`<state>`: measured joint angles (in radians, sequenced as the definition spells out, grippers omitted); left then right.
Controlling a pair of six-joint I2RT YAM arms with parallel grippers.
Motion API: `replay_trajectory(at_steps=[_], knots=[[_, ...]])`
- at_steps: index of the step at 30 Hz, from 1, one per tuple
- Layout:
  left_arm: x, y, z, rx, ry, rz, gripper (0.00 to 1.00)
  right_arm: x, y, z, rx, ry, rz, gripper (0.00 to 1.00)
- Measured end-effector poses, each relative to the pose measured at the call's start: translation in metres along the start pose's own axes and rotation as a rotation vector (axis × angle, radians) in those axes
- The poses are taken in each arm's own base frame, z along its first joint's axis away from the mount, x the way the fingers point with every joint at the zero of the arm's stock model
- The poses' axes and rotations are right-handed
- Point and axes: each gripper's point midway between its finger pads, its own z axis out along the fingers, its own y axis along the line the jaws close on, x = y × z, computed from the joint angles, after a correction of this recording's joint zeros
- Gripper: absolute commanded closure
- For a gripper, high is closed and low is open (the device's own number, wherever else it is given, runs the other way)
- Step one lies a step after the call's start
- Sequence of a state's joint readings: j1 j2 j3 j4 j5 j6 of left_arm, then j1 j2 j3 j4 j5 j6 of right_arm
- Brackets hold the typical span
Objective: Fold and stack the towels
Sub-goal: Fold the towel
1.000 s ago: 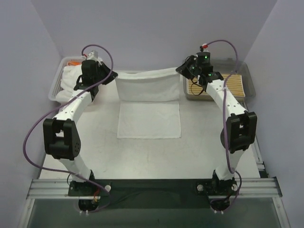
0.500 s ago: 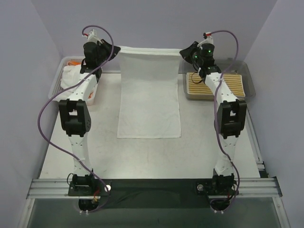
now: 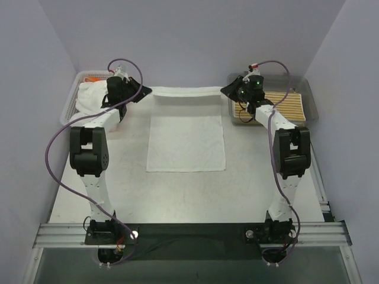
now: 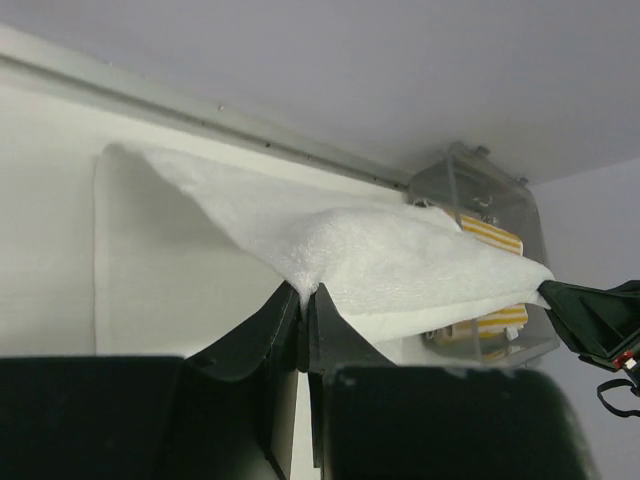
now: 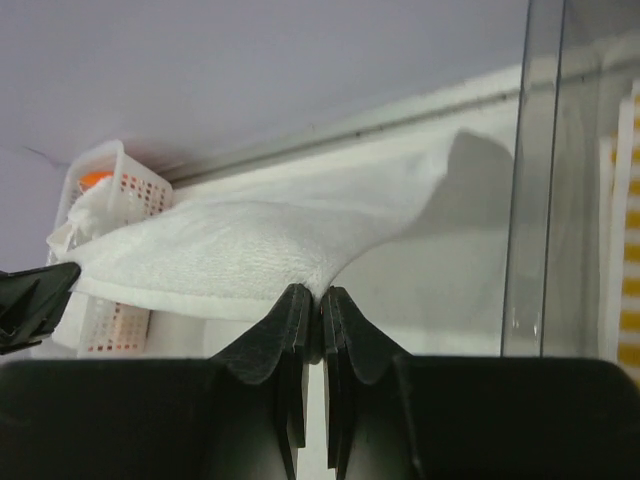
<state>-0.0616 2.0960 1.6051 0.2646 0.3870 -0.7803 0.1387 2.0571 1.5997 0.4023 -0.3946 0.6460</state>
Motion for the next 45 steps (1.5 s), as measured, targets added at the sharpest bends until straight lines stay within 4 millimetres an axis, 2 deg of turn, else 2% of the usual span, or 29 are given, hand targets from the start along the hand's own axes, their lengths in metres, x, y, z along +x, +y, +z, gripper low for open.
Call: replay_trajectory(at_steps=[2, 5, 9, 13, 17, 21, 24, 27, 30, 35, 41, 45], knots=[[0.019, 0.010, -0.016, -0.028, 0.041, -0.025, 1.00, 0.029, -0.011, -0.014, 0.035, 0.075, 0.042, 1.00], [0.037, 0.011, -0.045, -0.053, 0.076, -0.048, 1.00, 0.054, -0.009, -0.036, 0.061, 0.153, 0.078, 1.00], [0.042, -0.010, -0.084, -0.035, 0.082, -0.047, 1.00, 0.062, 0.013, -0.065, 0.052, 0.189, 0.078, 1.00], [0.049, -0.023, -0.111, -0.020, 0.093, -0.035, 1.00, 0.067, 0.039, -0.093, 0.026, 0.205, 0.066, 1.00], [0.089, -0.006, -0.137, -0.073, 0.169, -0.048, 1.00, 0.096, 0.043, -0.120, 0.040, 0.266, 0.071, 1.00], [0.142, 0.022, -0.165, -0.164, 0.271, -0.082, 1.00, 0.139, 0.020, -0.140, 0.108, 0.360, 0.095, 1.00], [0.179, 0.044, -0.182, -0.234, 0.344, -0.104, 1.00, 0.180, -0.010, -0.158, 0.201, 0.450, 0.129, 1.00], [0.208, 0.063, -0.197, -0.299, 0.399, -0.122, 1.00, 0.217, -0.037, -0.179, 0.283, 0.531, 0.165, 1.00], [0.226, 0.078, -0.209, -0.354, 0.426, -0.134, 1.00, 0.246, -0.058, -0.197, 0.355, 0.597, 0.190, 1.00], [0.234, 0.090, -0.216, -0.410, 0.430, -0.129, 1.00, 0.269, -0.076, -0.202, 0.406, 0.650, 0.222, 1.00], [0.234, 0.092, -0.217, -0.430, 0.435, -0.124, 1.00, 0.266, -0.077, -0.199, 0.403, 0.638, 0.225, 1.00], [0.222, 0.079, -0.217, -0.421, 0.428, -0.116, 1.00, 0.255, -0.073, -0.200, 0.414, 0.630, 0.205, 1.00]])
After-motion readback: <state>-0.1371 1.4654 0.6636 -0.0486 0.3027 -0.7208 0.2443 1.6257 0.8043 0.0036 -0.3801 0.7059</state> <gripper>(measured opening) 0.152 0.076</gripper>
